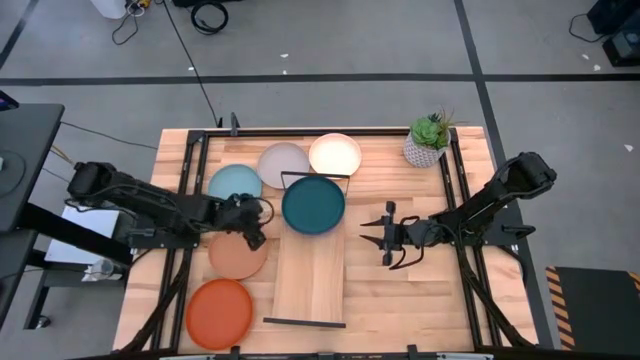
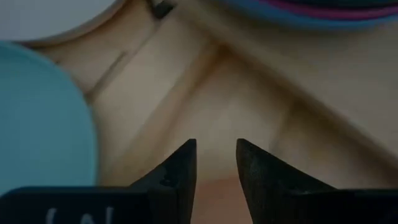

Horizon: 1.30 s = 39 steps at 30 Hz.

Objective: Place and stack plates onto a shelf
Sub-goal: Put the light blue plate on the shelf

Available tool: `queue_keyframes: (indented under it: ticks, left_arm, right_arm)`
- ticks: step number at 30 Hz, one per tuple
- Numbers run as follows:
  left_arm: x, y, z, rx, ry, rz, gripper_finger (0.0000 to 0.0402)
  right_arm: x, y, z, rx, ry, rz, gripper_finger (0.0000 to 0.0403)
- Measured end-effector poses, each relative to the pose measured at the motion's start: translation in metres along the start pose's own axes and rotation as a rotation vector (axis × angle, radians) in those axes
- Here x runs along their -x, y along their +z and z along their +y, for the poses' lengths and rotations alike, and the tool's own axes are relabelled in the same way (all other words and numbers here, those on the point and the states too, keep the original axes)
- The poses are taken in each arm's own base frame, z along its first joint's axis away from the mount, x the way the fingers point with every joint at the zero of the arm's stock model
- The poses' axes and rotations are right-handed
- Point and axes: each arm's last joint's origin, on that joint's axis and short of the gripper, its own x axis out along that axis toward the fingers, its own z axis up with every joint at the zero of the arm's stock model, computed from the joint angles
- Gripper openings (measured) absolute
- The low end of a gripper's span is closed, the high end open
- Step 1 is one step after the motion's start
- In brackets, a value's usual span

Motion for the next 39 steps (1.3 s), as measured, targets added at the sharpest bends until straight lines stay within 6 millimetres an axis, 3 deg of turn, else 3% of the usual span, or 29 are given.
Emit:
queue_keyframes:
  ticks: [5,10,16,25,29,33,39]
  left_arm:
    - [-0.016,0.001,0.014,0.023,0.133,0.065,0.0118]
    - [-0.020,0.001,0.028,0.019,0.247,0.101,0.0118]
    - [-0.019,-0.001,0.033,-0.069,0.280,0.143,0.0118]
    - [-0.023,0.000,0.043,-0.039,0.243,0.217,0.0116]
    - [-0.023,-0.001,0.043,-0.052,0.247,0.227,0.0083]
    - [-0.023,-0.001,0.043,-0.084,0.240,0.232,0.0017]
    - [-0.016,0.009,0.040,-0.088,0.237,0.249,0.0008]
  right_arm:
    - [0.000,0.000,0.000,0.000,0.012,-0.002,0.0146]
    - [0.000,0.000,0.001,0.000,0.019,-0.002,0.0146]
    - [0.000,0.000,0.001,0.000,0.019,-0.003,0.0146]
    - [0.000,0.000,0.001,0.001,0.024,-0.003,0.0146]
    - [0.000,0.000,0.002,0.001,0.056,-0.007,0.0146]
    - [0.000,0.000,0.002,0.001,0.070,-0.010,0.0146]
    - [0.000,0.000,0.002,0.007,0.075,-0.011,0.0146]
